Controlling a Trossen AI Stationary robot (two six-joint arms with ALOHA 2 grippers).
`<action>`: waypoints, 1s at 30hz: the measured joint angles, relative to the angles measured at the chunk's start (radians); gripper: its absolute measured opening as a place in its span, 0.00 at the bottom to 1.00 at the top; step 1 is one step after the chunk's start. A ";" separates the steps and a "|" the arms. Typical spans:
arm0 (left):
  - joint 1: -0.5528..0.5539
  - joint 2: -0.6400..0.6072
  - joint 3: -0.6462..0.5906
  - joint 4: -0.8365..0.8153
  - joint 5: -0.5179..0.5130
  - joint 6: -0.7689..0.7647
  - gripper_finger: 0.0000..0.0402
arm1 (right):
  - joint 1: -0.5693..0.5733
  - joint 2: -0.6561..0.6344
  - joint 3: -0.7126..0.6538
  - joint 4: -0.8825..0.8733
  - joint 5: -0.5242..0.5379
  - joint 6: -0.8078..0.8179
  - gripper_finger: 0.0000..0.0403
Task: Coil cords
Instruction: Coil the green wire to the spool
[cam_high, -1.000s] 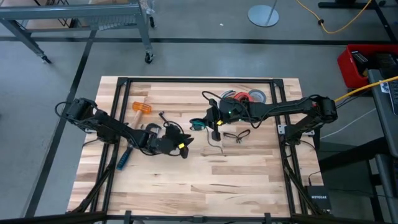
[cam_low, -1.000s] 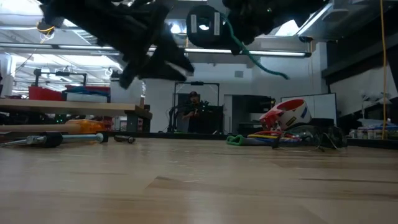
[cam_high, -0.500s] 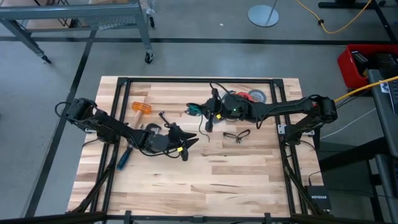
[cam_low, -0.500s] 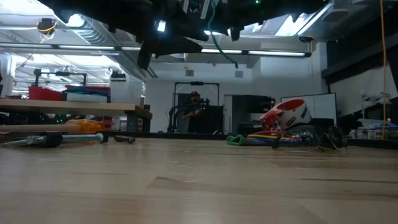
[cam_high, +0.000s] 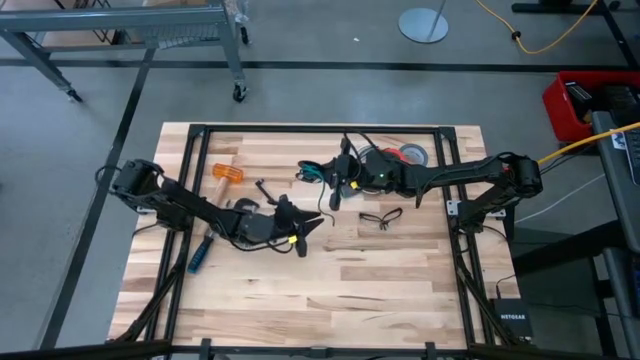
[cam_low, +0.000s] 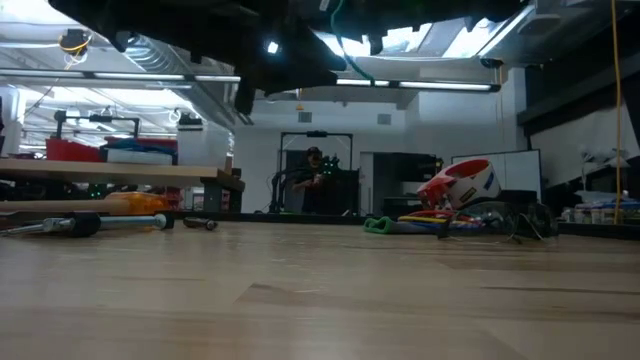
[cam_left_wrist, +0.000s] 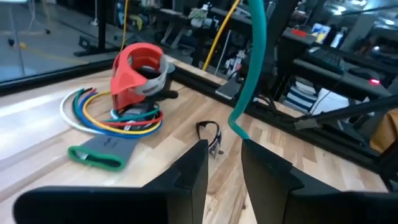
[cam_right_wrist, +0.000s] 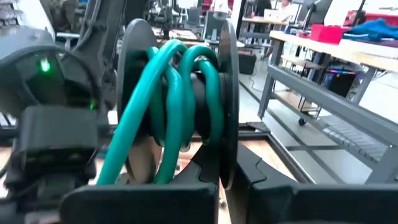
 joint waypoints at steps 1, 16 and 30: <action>0.000 0.011 0.000 0.020 0.001 0.016 0.22 | 0.000 0.000 0.000 0.006 0.000 0.000 0.02; 0.002 0.038 0.002 0.159 0.019 0.169 0.22 | 0.000 0.000 0.000 0.026 0.011 0.000 0.02; 0.044 0.039 0.002 0.198 0.068 0.159 0.21 | 0.000 0.000 0.000 0.079 0.008 0.000 0.02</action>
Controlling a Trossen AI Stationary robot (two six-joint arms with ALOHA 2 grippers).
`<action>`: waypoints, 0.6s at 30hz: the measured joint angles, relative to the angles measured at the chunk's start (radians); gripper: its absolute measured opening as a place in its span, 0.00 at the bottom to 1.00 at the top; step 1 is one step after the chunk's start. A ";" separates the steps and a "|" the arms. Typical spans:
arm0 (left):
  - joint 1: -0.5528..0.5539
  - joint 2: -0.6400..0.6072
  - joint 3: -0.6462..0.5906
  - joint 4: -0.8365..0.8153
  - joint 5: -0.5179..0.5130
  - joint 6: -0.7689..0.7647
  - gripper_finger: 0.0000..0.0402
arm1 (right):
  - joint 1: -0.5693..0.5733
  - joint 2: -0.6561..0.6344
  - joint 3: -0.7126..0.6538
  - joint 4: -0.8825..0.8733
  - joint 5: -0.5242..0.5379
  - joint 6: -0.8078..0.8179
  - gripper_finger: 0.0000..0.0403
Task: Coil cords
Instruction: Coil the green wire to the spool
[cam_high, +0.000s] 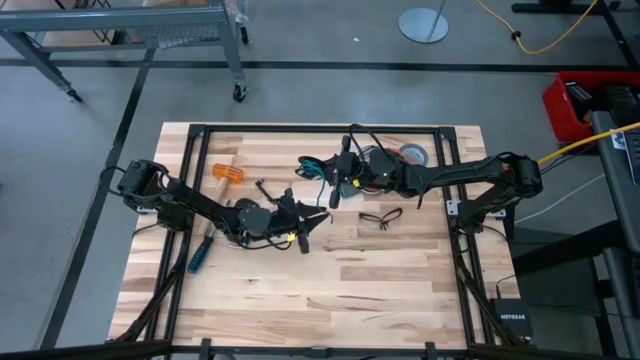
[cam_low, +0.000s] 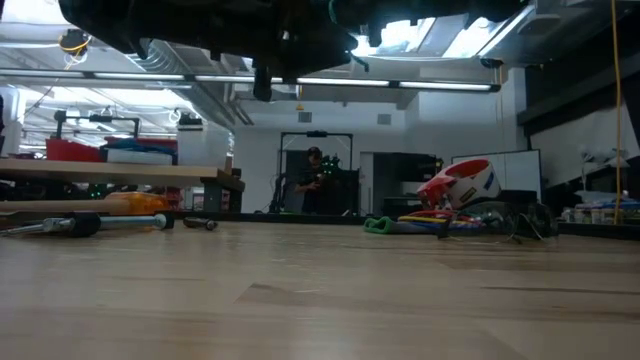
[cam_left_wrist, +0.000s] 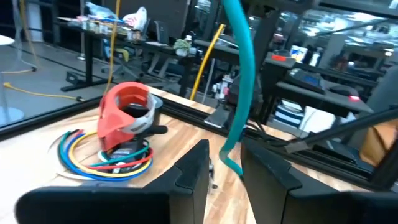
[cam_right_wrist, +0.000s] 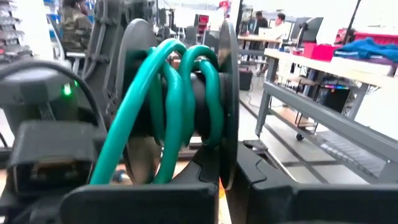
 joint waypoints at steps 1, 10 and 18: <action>0.001 0.000 0.000 0.000 0.011 0.000 0.21 | 0.000 0.000 0.000 0.005 -0.001 0.000 0.02; 0.002 0.000 0.000 -0.002 0.018 0.000 0.02 | 0.000 0.000 0.000 0.003 -0.007 0.000 0.02; -0.004 0.000 0.000 -0.051 0.018 -0.072 0.01 | 0.000 0.000 0.000 -0.016 -0.007 0.000 0.02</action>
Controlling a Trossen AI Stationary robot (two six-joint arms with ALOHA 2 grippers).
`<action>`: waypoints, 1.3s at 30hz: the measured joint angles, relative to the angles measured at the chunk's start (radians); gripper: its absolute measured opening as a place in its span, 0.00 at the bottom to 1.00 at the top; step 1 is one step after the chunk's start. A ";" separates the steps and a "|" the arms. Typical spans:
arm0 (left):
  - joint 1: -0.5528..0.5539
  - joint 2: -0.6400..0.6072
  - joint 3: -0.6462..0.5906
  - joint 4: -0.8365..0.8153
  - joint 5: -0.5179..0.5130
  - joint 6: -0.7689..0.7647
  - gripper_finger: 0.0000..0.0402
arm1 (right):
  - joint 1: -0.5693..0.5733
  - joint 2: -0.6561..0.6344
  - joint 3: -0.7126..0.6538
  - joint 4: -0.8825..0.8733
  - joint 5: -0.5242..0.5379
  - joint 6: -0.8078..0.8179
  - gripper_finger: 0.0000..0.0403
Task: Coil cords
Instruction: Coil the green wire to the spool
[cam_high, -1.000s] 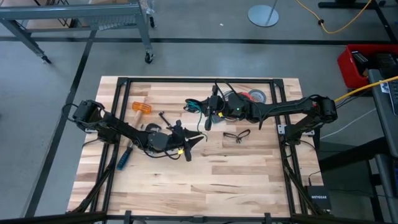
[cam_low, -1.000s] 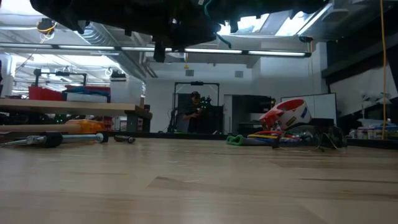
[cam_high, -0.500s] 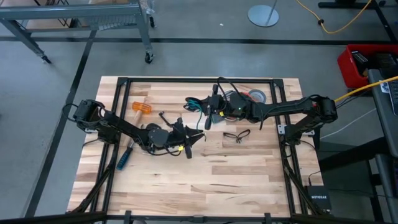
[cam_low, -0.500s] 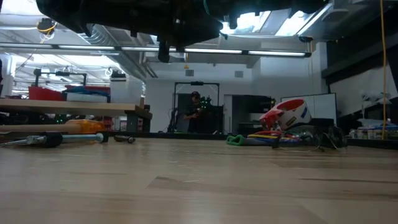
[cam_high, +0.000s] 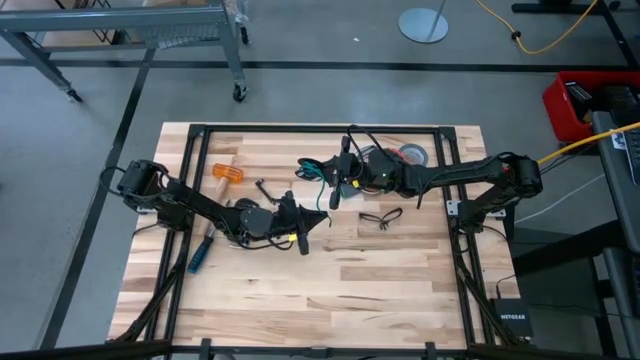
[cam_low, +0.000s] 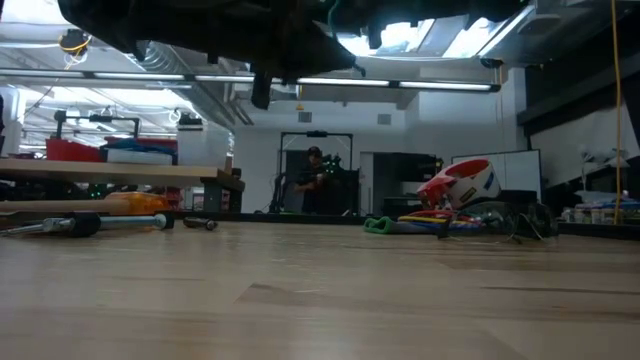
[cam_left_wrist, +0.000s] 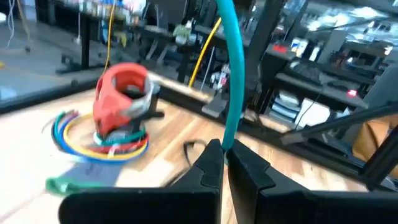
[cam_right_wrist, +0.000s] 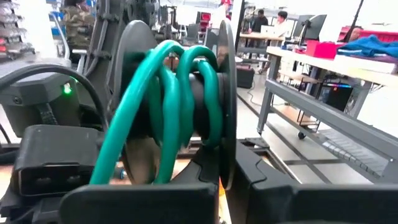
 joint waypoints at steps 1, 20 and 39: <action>-0.002 0.000 0.000 -0.022 -0.001 -0.015 0.01 | 0.000 0.000 0.000 -0.007 0.000 0.000 0.02; -0.002 -0.005 0.000 -0.498 -0.171 -0.408 0.00 | 0.000 0.000 0.000 -0.487 -0.187 0.005 0.02; 0.001 -0.150 0.000 -0.474 -0.085 -0.508 0.00 | 0.000 0.007 0.000 -0.836 -0.031 0.060 0.02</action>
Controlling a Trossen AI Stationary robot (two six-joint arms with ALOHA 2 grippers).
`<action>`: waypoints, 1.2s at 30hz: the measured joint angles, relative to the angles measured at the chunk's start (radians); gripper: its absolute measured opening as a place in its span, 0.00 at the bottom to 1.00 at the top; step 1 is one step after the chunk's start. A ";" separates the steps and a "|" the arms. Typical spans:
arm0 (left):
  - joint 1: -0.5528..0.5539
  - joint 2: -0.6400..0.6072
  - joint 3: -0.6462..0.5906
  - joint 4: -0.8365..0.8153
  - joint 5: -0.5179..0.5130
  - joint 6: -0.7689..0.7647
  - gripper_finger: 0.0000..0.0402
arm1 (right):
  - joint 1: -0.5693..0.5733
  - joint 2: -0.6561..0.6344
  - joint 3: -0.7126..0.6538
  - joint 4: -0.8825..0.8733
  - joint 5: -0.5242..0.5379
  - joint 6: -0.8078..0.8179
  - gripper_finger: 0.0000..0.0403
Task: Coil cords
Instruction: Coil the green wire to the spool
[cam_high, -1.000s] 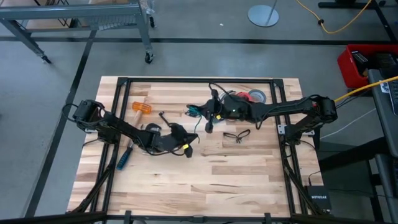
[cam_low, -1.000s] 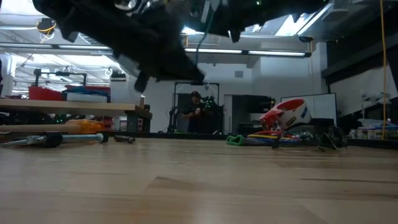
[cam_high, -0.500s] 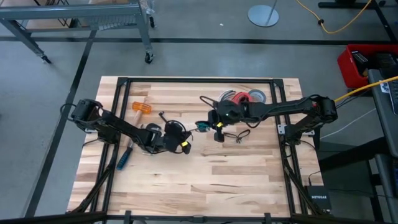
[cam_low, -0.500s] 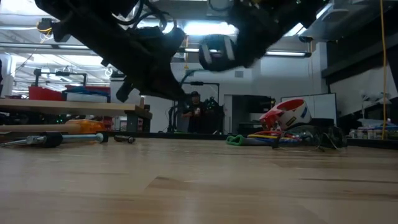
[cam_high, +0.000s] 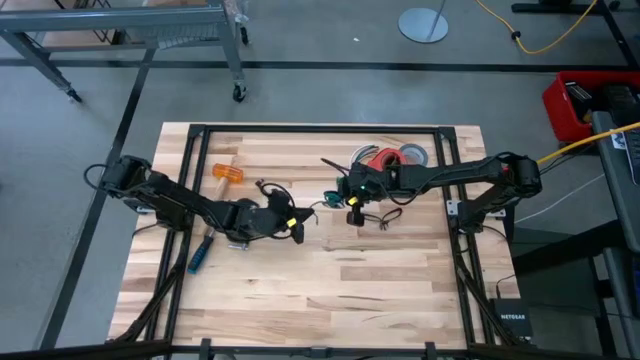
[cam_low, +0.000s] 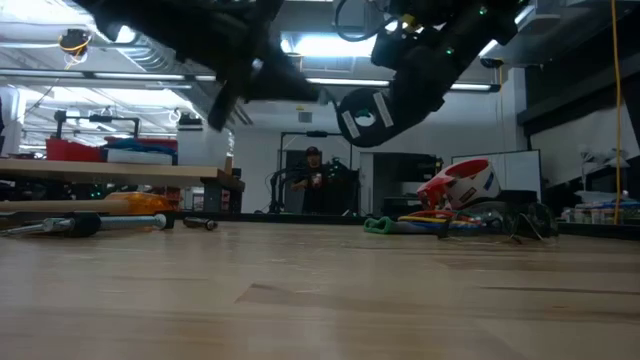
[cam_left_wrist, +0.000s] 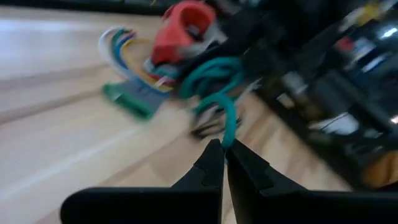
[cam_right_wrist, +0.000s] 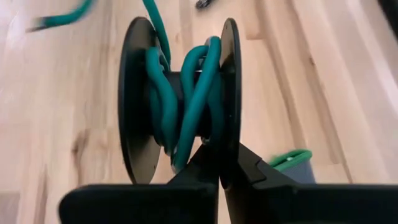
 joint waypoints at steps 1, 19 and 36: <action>0.001 0.000 0.000 0.039 0.001 0.012 0.00 | 0.000 0.002 0.000 0.012 0.007 0.010 0.02; 0.025 0.038 0.063 0.226 0.003 0.178 0.00 | 0.001 0.151 0.000 0.436 0.010 0.225 0.02; 0.017 0.055 0.090 0.029 0.010 0.195 0.00 | -0.001 0.162 0.035 0.542 -0.075 0.311 0.02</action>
